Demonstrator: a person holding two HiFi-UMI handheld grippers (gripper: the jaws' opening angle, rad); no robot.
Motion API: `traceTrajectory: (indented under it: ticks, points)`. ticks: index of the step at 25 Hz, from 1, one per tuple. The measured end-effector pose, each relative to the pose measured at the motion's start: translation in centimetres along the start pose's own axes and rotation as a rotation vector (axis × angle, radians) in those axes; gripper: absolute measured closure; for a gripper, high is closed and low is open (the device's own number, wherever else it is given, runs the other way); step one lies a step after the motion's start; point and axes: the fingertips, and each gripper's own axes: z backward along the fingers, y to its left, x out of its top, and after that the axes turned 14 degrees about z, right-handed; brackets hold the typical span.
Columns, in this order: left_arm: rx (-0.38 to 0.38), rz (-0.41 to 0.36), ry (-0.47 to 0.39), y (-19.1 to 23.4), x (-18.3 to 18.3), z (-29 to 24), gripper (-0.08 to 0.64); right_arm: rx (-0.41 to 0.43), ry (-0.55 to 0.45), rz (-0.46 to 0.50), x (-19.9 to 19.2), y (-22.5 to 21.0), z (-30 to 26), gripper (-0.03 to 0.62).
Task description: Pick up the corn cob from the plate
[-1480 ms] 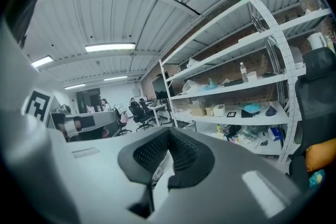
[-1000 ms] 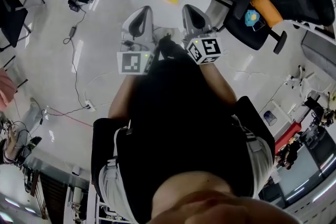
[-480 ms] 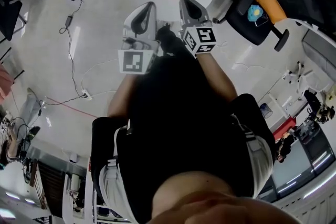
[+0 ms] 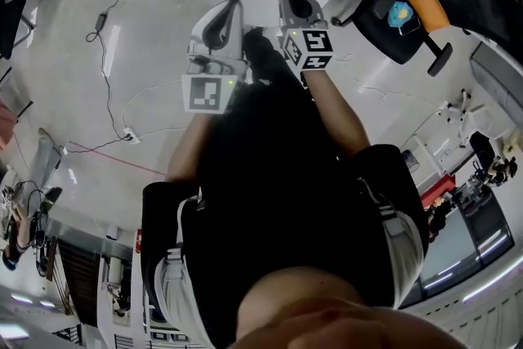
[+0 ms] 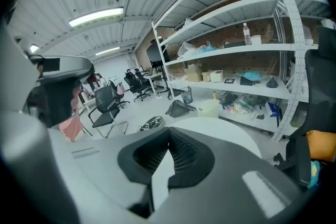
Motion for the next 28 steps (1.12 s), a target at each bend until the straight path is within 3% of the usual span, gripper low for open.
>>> traceTrajectory:
  ticks: [28]
  points:
    - [0.004, 0.085, 0.059, 0.9, -2.9, -2.3, 0.558, 0.034, 0.247, 0.010, -10.8, -1.7, -7.8, 0.578]
